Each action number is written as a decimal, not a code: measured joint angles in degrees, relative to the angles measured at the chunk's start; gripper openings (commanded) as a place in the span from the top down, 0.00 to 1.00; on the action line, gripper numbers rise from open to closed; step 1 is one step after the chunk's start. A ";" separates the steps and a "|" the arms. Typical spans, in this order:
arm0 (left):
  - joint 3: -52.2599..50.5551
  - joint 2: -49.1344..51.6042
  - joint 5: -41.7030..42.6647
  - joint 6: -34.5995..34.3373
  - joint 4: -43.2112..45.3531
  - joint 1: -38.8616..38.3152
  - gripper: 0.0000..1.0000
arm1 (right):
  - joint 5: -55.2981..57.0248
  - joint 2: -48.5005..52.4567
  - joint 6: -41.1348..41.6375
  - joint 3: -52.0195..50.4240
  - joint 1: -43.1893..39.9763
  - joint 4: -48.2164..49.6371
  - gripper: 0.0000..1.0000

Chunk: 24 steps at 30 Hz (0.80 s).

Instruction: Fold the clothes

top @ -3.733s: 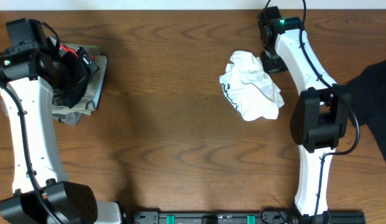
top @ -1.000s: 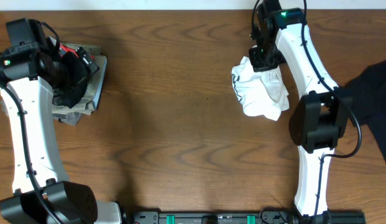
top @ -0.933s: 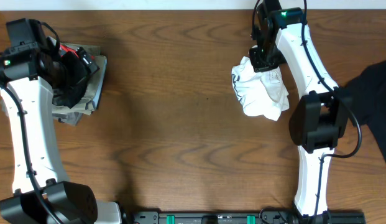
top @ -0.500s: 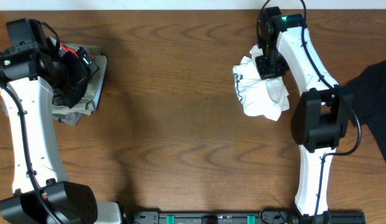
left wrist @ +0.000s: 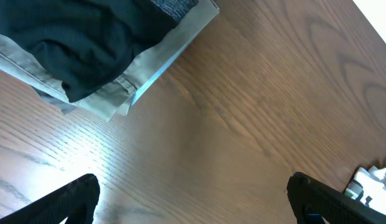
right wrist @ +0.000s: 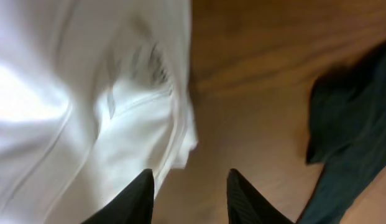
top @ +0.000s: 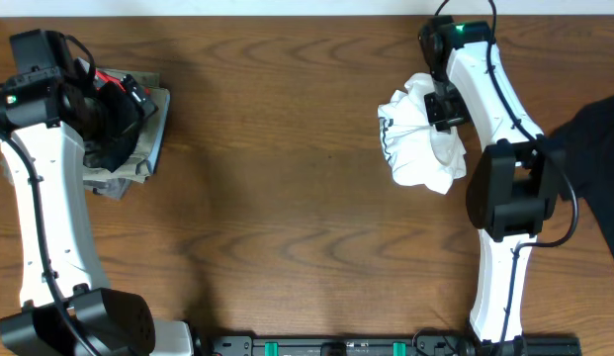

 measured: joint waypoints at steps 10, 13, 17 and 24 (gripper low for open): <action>0.00 0.00 0.00 0.00 0.00 0.00 0.02 | -24.59 -1.68 -8.66 8.70 -0.04 -10.38 0.64; 0.00 0.00 0.00 0.00 0.00 0.00 0.02 | -30.25 -1.84 -12.22 8.37 0.28 -10.38 0.84; 0.00 0.00 0.00 0.02 0.00 0.00 0.02 | -33.31 -1.84 -14.82 6.14 0.74 -10.36 0.99; 0.00 0.07 4.15 3.74 -1.01 -0.39 0.02 | -29.35 -1.84 -11.82 0.07 0.90 -8.70 0.99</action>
